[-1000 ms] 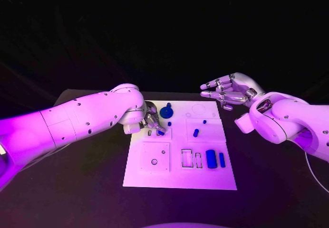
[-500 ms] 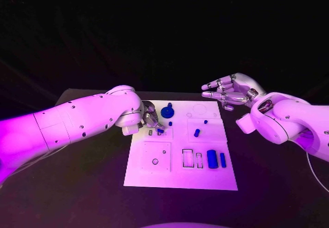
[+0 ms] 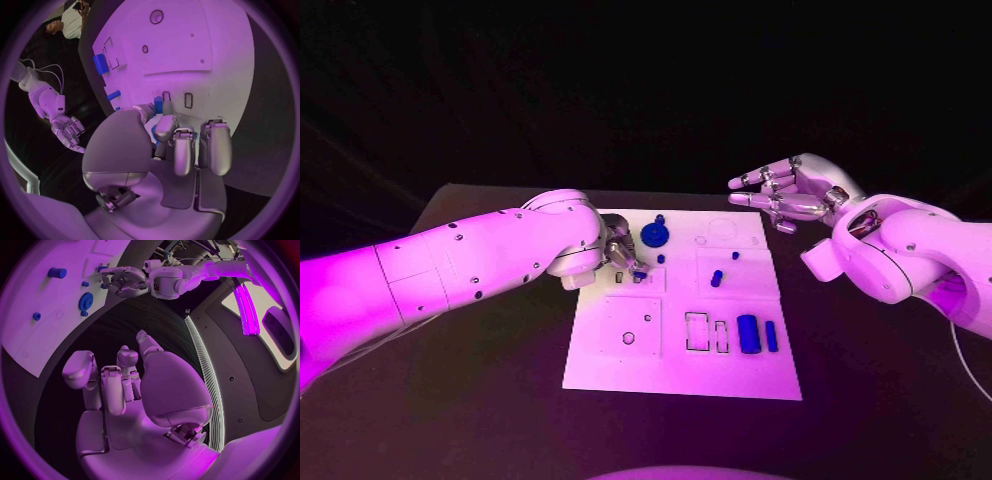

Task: Assemble the parts on the task board

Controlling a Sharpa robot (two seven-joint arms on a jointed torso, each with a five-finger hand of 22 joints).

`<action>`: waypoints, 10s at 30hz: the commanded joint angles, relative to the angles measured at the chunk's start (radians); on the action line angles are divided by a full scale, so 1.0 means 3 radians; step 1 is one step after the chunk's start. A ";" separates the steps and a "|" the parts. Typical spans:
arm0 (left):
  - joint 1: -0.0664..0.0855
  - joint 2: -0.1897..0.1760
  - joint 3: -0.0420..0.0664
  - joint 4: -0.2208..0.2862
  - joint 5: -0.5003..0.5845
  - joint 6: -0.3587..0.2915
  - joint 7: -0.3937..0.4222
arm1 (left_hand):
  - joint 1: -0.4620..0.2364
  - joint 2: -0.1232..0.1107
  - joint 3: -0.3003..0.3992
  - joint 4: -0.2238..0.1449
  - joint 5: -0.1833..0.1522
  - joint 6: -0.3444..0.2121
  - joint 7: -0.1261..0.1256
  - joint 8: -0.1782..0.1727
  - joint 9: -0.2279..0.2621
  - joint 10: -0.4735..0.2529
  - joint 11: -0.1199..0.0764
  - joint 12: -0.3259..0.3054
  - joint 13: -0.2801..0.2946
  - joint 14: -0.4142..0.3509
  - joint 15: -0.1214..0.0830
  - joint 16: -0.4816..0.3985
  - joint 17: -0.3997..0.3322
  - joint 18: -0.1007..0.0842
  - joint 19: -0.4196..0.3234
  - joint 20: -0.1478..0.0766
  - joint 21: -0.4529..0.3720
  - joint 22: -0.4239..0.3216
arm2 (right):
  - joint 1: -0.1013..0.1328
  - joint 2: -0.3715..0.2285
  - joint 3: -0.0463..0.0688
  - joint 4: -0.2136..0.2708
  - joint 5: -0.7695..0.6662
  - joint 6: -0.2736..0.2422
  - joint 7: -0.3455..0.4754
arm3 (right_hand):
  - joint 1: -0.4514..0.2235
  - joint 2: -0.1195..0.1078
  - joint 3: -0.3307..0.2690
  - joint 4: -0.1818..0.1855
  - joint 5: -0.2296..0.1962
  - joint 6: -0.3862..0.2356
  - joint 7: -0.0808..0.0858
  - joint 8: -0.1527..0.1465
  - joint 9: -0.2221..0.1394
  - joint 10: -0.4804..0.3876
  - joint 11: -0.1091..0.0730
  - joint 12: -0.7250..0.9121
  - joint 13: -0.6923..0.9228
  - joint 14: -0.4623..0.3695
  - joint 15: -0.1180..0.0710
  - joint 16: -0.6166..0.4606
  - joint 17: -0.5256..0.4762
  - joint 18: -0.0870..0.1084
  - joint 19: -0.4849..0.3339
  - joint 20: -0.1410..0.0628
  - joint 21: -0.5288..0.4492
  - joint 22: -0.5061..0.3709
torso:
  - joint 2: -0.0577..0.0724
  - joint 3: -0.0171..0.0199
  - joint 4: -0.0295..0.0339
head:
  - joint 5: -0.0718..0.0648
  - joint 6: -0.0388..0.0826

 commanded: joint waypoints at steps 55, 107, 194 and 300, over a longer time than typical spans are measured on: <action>-0.0021 0.0075 0.0000 -0.0089 -0.0109 0.0469 -0.0155 | -0.0648 0.0059 0.0426 -0.0329 -0.0037 0.0082 -0.0072 0.0102 0.0180 0.0056 -0.0036 0.0066 0.0060 0.0350 -0.0011 0.0008 0.0878 -0.0064 0.0164 -0.0010 -0.0007 0.0474 | -0.0006 0.0009 -0.0004 0.0013 0.0101 0.0125 0.0022 | -0.0060 0.0026 -0.0068 0.0030 0.0019 -0.0011 0.0000 0.0003 -0.0001 -0.0011 0.0006 -0.0012 -0.0015 0.0232 -0.0009 -0.0023 0.0346 0.0040 -0.0032 0.0004 -0.0036 -0.0036 | 0.0004 0.0008 -0.0007 | 0.0041 -0.0013; 0.0370 -0.0157 0.0169 -0.0060 0.0070 0.0350 -0.0182 | -0.0915 0.0288 -0.1862 -0.0042 -0.0111 0.0046 0.0030 -0.0421 0.0004 -0.0071 0.0055 -0.0092 -0.0124 0.0350 0.0052 0.0008 0.0878 -0.0042 0.0137 0.0034 -0.0128 0.0426 | -0.0005 -0.0093 -0.0008 -0.0020 0.0099 0.0042 -0.0008 | -0.0065 0.0021 -0.0116 0.0036 0.0047 -0.0049 0.0007 -0.0011 -0.0004 -0.0141 0.0013 -0.0202 -0.0199 0.0206 -0.0003 -0.0083 0.0258 0.0070 -0.0119 0.0008 -0.0136 -0.0209 | 0.0002 0.0006 -0.0003 | -0.0014 0.0005; 0.0260 0.0576 0.0036 -0.1409 0.0133 0.0704 0.0043 | 0.0072 0.0221 0.0218 -0.0458 0.0000 0.0110 0.0003 -0.0254 -0.0118 -0.0092 0.0015 -0.0216 -0.0232 0.0350 0.0024 0.0008 0.0878 -0.0046 0.0154 0.0011 -0.0139 0.0497 | -0.0010 -0.0001 -0.0017 0.0010 0.0094 0.0353 -0.0003 | -0.0037 0.0069 -0.0138 0.0041 0.0107 -0.0087 0.0018 -0.0017 -0.0002 -0.0216 0.0022 -0.0318 -0.0328 0.0190 0.0004 -0.0118 0.0215 0.0085 -0.0164 0.0016 -0.0203 -0.0303 | 0.0004 0.0001 0.0000 | 0.0030 -0.0006; -0.0015 -0.0286 -0.0050 -0.0002 -0.0042 0.0353 0.0222 | -0.0509 -0.0154 0.0647 -0.0800 0.0616 0.0266 -0.0088 -0.0077 -0.0080 0.0161 -0.0047 0.0007 -0.0004 0.0350 -0.0010 0.0008 0.0878 -0.0086 0.0218 -0.0016 0.0006 0.0632 | -0.0011 -0.0009 -0.0038 -0.0028 0.0016 0.0086 0.0066 | 0.0006 0.0081 -0.0145 0.0022 0.0127 -0.0091 0.0019 -0.0008 0.0001 -0.0366 0.0021 -0.0578 -0.0597 0.0162 0.0005 -0.0188 0.0117 0.0105 -0.0219 0.0018 -0.0277 -0.0415 | 0.0007 0.0002 0.0002 | 0.0119 -0.0090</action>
